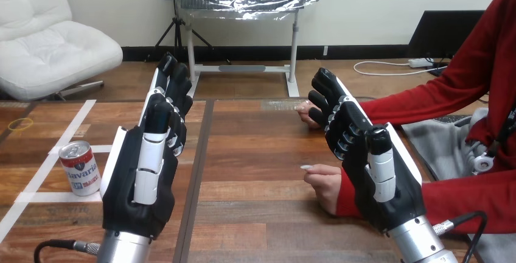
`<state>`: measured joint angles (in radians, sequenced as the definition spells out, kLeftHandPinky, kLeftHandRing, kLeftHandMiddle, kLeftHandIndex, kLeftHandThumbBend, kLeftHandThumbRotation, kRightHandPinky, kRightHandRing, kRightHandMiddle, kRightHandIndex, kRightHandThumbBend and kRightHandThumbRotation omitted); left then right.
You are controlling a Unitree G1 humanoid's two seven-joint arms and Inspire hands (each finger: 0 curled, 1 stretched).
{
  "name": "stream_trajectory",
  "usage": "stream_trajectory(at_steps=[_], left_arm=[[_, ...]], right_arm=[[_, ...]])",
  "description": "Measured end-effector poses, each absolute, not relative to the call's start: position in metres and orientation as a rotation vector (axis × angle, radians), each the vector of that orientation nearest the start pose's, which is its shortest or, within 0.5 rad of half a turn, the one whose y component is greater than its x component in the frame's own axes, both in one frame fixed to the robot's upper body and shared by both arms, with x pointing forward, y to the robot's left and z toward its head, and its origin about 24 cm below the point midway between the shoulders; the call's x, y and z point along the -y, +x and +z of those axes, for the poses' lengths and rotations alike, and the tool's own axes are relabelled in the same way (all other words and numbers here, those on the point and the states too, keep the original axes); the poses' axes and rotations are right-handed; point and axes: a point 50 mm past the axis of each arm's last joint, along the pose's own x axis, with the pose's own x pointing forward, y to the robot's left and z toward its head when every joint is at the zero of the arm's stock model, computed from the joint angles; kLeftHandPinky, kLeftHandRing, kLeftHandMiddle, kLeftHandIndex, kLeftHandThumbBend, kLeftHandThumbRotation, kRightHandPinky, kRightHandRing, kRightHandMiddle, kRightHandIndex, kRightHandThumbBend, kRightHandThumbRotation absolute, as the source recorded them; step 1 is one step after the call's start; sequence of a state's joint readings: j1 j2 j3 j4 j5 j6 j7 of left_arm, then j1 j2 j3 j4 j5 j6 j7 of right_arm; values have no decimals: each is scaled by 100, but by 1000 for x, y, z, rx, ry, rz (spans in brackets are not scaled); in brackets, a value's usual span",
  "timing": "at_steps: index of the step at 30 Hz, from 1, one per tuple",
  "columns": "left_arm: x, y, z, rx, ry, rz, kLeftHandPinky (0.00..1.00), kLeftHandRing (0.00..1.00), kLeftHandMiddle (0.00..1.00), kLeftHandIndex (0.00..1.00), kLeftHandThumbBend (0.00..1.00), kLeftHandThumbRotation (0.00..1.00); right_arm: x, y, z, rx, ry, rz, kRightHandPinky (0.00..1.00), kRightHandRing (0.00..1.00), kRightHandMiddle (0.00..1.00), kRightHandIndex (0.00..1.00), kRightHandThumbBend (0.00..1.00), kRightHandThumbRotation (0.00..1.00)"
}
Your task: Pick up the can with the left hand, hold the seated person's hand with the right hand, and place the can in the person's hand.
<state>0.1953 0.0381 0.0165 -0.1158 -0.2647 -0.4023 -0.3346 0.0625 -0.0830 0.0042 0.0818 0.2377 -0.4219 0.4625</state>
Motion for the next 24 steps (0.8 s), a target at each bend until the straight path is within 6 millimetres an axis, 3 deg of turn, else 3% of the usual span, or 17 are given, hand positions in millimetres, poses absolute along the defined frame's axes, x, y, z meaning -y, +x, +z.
stream_trajectory(at_steps=[18,24], left_arm=[[-163,207,66,367,-129,-211,100,100,100,100,53,94],[-163,208,67,369,-101,-209,100,100,100,100,56,89]], right_arm=[[154,231,51,309,76,395,99,99,99,98,96,100],[154,231,51,308,75,393,98,98,98,98,97,100]])
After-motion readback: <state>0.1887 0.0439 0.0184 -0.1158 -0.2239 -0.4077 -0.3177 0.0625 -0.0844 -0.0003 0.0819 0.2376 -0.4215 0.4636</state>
